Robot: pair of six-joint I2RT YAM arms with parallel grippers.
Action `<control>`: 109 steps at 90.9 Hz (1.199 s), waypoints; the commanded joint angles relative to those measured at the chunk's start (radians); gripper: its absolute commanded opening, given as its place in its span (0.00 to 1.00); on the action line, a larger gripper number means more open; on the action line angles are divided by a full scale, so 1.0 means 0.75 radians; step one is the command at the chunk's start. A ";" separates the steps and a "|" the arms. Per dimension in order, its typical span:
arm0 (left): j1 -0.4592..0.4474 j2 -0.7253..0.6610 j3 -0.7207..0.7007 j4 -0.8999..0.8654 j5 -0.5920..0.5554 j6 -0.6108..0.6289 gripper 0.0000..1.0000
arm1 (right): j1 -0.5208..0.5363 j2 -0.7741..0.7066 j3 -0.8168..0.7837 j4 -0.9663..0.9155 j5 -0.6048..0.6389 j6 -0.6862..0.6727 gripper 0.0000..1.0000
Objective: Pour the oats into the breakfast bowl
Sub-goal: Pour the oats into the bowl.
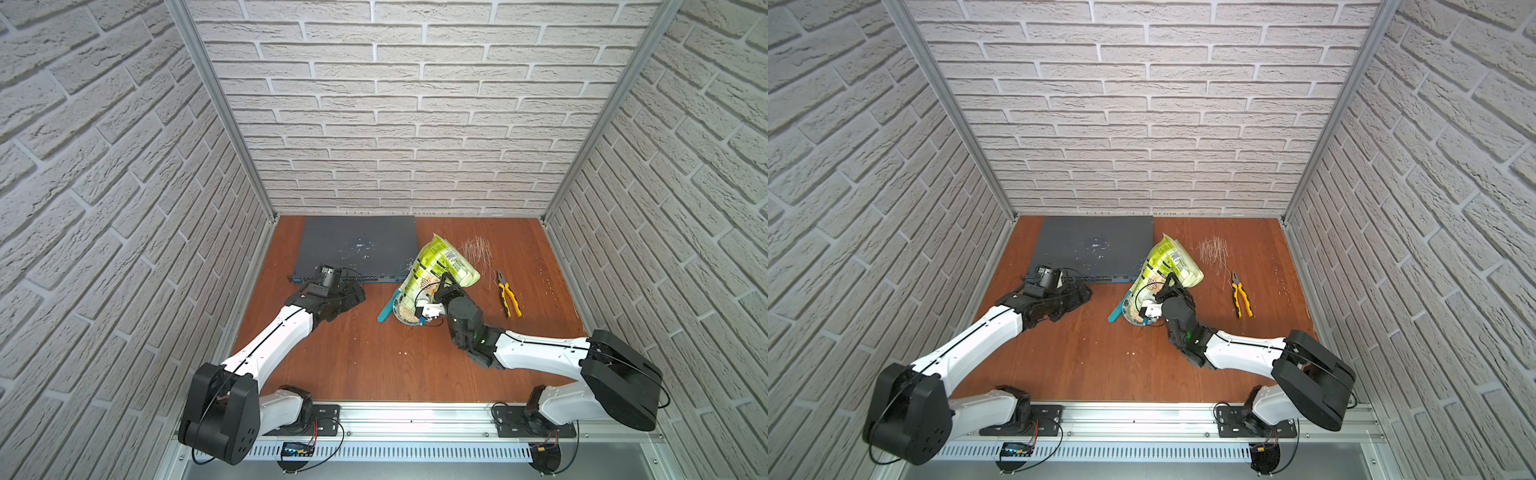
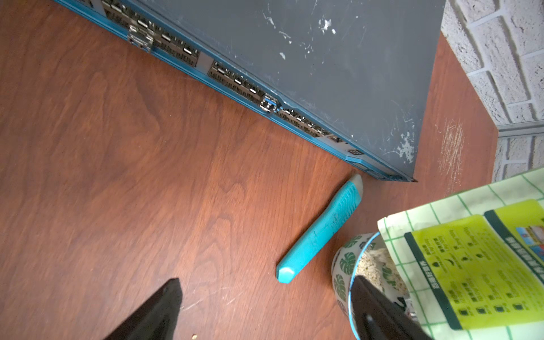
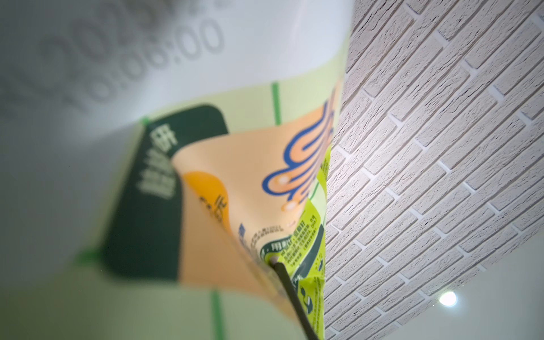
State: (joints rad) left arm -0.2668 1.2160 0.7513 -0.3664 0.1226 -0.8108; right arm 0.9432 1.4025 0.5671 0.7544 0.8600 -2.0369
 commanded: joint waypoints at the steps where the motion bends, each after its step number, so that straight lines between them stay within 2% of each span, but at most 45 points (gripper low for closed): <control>1: 0.007 -0.001 -0.005 -0.002 -0.005 0.008 0.92 | -0.004 -0.053 0.040 0.268 0.043 -0.027 0.04; 42: 0.006 0.001 0.004 -0.008 -0.004 0.009 0.92 | -0.019 -0.067 0.038 0.246 0.033 -0.001 0.04; 59: 0.006 0.009 0.011 -0.007 -0.003 0.012 0.92 | -0.002 -0.104 0.048 0.133 0.031 0.103 0.04; 84: 0.006 0.014 0.005 0.000 -0.004 0.007 0.92 | 0.026 -0.013 0.023 0.219 0.073 0.200 0.03; 109: 0.007 0.009 0.004 -0.004 -0.001 0.009 0.92 | 0.023 -0.065 0.006 0.240 0.058 0.220 0.04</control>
State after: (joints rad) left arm -0.2668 1.2163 0.7513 -0.3672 0.1226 -0.8104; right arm 0.9550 1.4082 0.5652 0.7284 0.8669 -1.8900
